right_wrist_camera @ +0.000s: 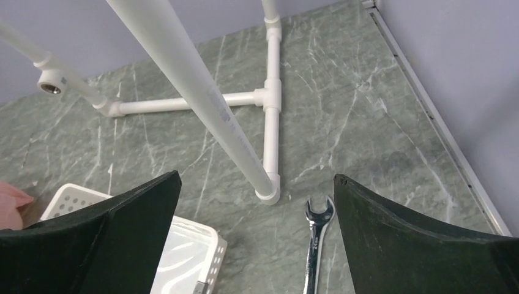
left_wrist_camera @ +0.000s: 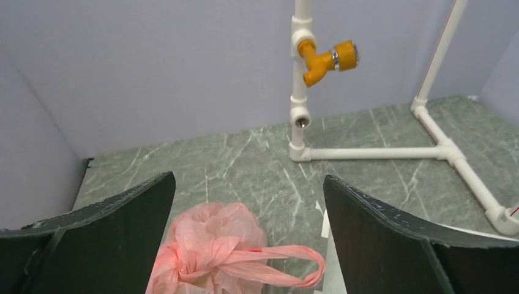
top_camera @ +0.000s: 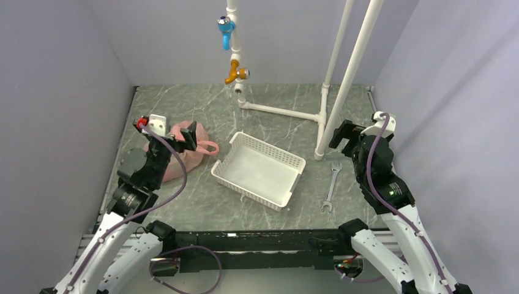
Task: Take the fake fruits out of the plastic bag
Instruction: Adjust the plastic bag at the center of the board.
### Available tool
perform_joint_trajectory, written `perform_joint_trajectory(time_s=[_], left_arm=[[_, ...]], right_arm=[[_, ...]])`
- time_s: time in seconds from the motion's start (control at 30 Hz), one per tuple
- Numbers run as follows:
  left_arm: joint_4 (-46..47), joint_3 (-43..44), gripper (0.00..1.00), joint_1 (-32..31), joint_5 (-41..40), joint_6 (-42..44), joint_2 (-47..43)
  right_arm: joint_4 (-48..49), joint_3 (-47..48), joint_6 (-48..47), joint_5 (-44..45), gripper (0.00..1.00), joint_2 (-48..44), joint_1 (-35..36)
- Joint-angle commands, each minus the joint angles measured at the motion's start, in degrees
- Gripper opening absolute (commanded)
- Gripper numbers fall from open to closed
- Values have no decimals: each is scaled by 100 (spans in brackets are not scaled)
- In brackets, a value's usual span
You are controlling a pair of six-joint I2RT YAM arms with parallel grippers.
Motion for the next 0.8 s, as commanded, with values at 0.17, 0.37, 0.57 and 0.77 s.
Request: perform_joint_trajectory(time_s=[0.17,0.37,0.57,0.77], left_arm=[[-583,532,99,-98,-499,-576,666],[-1992,1141,99,-98,-661,-1007,1225],[-2948,1094,99,300,-741,-1147,1341],[-3211,1025,99,2007,535,-1435,1659]], right_arm=[[64,-381,54,-1004,100,-128,10],[244,-547,497,-1680,100,10,11],[874,-902,570,-2949,100,225,6],[1445,-980,941,-3709,100,850,452]])
